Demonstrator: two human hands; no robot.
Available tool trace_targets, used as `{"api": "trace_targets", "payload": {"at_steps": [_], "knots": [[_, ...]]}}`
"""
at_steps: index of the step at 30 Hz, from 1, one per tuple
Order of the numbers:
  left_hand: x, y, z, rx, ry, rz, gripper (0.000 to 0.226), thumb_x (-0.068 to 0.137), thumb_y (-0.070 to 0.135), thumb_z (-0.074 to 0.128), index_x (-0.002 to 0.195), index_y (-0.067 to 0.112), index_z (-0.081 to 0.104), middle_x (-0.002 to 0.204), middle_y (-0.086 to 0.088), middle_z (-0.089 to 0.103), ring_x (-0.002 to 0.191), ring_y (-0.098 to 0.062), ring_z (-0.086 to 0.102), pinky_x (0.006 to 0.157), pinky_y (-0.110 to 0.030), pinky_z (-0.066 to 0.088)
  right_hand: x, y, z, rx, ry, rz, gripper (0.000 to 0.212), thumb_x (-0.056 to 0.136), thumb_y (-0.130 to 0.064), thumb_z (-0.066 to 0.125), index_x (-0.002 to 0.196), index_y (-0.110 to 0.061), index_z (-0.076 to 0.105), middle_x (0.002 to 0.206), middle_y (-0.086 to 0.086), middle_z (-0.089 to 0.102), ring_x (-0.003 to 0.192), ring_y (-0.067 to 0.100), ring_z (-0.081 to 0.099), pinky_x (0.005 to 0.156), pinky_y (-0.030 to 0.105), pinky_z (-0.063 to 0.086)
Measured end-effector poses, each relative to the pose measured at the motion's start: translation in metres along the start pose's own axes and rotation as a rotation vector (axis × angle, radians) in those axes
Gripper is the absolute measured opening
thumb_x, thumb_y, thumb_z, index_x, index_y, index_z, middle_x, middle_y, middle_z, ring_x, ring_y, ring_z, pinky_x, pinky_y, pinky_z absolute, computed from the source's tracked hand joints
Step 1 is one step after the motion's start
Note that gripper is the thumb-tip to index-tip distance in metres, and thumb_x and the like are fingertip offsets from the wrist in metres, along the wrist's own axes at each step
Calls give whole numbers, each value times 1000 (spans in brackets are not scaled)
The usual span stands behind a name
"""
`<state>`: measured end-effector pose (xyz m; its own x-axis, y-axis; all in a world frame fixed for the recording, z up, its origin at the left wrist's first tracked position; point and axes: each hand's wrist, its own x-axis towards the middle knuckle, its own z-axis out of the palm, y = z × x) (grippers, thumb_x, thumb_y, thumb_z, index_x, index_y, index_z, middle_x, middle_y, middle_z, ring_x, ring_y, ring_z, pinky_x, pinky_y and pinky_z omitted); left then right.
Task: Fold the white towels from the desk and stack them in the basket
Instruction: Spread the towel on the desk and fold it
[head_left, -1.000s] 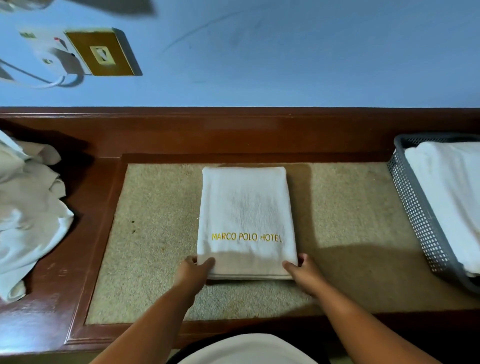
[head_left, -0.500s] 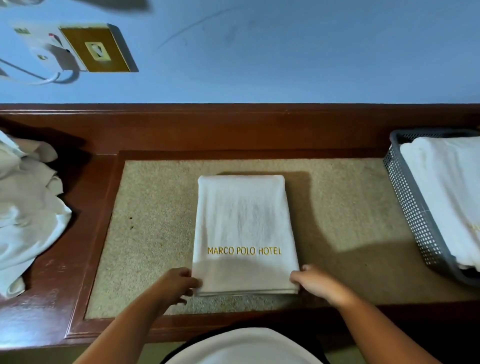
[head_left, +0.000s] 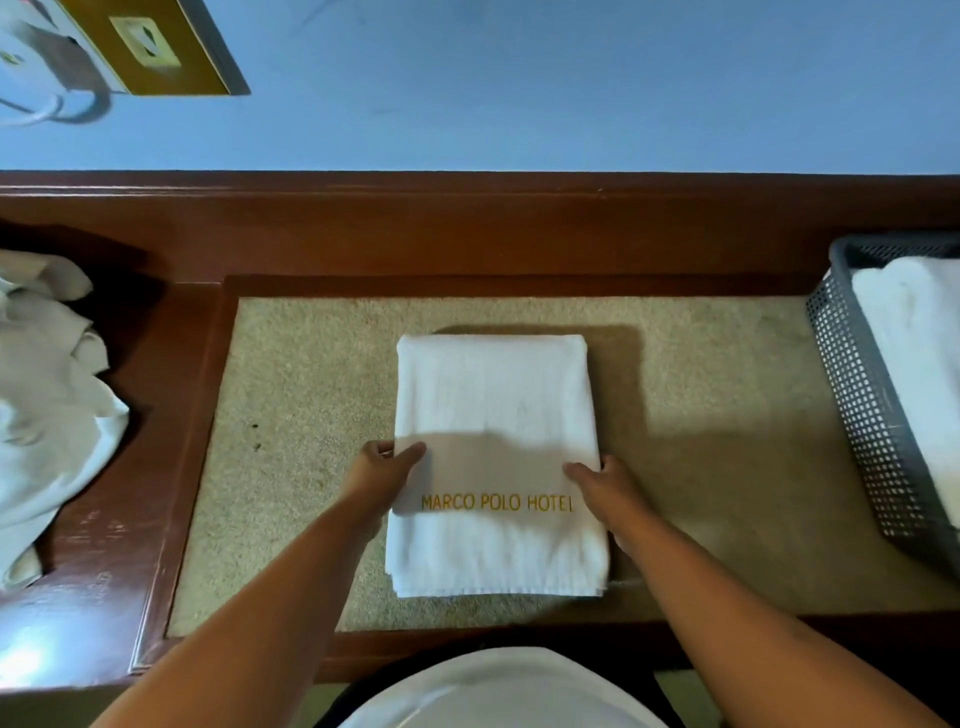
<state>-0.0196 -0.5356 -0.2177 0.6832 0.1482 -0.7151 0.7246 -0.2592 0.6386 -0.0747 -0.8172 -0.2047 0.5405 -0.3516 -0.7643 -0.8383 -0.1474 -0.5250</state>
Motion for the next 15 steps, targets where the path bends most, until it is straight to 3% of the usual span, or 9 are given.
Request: {"api": "trace_targets", "payload": {"at_steps": [5, 9, 15], "knots": [[7, 6, 3, -38, -102, -20, 47, 72, 41, 81, 106, 11, 71, 96, -10, 77, 89, -32, 74, 83, -54, 60, 0, -7, 1, 89, -5, 2, 29, 92, -20, 62, 121, -17, 59, 99, 10, 72, 83, 29, 71, 67, 38, 58], [-12, 3, -2, -167, -160, 16, 32, 93, 29, 72, 114, 6, 67, 101, -16, 76, 93, -37, 73, 85, -60, 58, -9, -13, -2, 119, -38, -101, 24, 92, -16, 60, 115, -21, 61, 96, 9, 73, 83, 29, 72, 76, 46, 60], [-57, 5, -7, -324, -170, 96, 23, 98, 25, 63, 114, 8, 66, 101, -21, 74, 88, -38, 73, 75, -53, 61, -43, -16, -9, 267, -36, -217, 22, 90, -2, 56, 105, -14, 65, 86, 6, 72, 66, 19, 66, 51, 21, 50]]}}
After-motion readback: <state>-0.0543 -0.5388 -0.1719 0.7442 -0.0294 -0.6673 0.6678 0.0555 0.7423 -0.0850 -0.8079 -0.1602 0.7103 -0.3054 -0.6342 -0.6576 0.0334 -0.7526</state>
